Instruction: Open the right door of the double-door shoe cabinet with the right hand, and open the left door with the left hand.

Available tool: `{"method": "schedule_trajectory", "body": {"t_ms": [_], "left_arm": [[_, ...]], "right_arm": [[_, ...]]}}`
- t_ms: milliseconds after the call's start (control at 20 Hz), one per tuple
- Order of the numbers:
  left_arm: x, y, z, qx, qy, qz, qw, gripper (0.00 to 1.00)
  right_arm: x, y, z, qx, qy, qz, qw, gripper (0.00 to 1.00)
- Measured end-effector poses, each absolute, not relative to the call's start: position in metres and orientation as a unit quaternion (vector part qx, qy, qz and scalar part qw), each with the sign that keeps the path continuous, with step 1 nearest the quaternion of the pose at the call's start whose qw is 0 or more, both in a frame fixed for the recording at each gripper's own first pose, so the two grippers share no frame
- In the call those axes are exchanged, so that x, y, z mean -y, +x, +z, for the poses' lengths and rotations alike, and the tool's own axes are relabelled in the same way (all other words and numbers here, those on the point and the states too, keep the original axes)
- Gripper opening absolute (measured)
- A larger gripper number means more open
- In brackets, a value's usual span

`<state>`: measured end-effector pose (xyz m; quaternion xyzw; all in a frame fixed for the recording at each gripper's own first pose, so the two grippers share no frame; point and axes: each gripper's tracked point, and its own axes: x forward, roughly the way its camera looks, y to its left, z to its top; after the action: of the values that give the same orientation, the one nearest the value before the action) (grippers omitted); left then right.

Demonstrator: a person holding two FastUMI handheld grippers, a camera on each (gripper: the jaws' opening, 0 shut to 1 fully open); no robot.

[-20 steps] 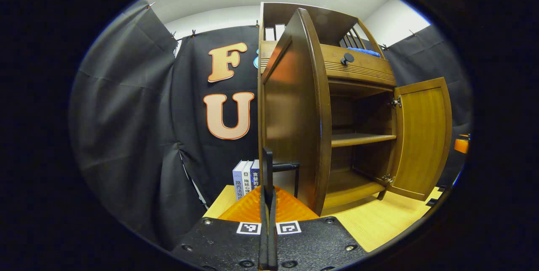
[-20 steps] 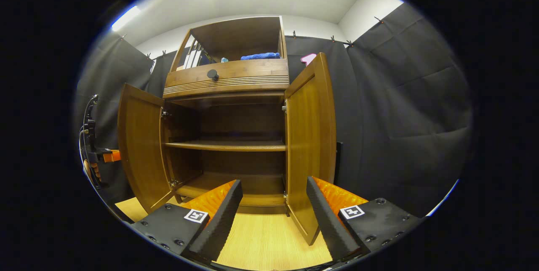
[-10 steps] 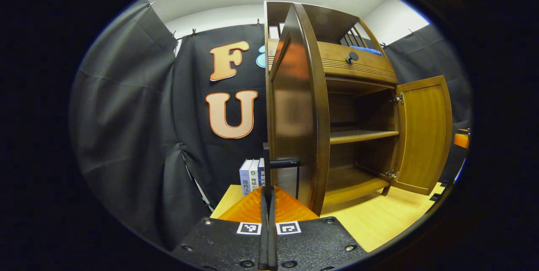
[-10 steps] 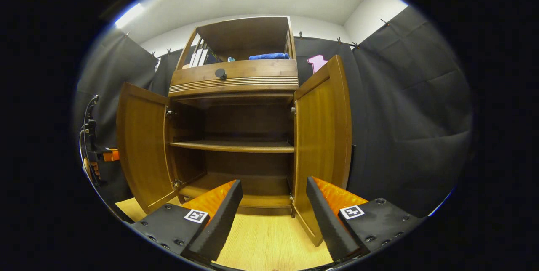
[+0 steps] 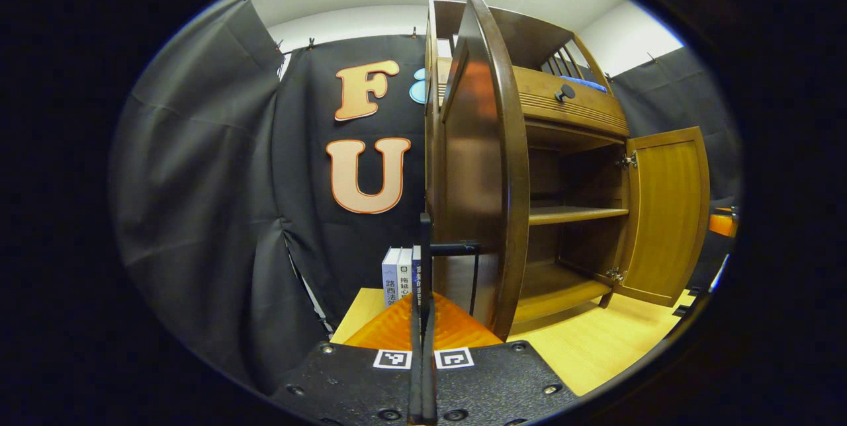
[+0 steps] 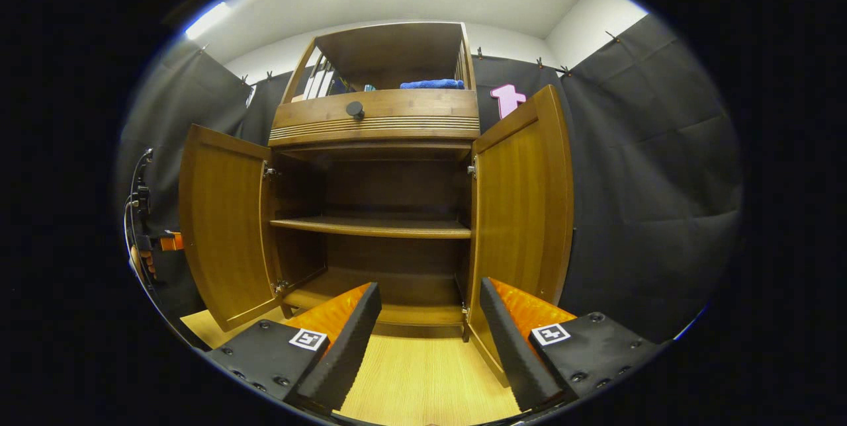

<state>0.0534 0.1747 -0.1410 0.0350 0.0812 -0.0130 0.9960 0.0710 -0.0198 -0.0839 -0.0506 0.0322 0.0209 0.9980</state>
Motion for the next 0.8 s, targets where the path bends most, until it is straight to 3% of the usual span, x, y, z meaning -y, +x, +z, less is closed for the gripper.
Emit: {"method": "schedule_trajectory", "body": {"t_ms": [50,750,800], "left_arm": [[-0.176,0.053,-0.140,-0.081,0.036,-0.015,0.996,0.00],[-0.185,0.046,-0.140,-0.081,0.017,-0.031,0.996,0.00],[-0.185,0.041,-0.141,-0.084,0.015,-0.028,0.996,0.00]], "right_arm": [[0.019,0.071,-0.085,-0.033,-0.052,0.022,0.998,0.90],[0.016,0.071,-0.085,-0.033,-0.053,0.028,0.998,0.92],[0.016,0.070,-0.085,-0.033,-0.053,0.029,0.998,0.98]]}}
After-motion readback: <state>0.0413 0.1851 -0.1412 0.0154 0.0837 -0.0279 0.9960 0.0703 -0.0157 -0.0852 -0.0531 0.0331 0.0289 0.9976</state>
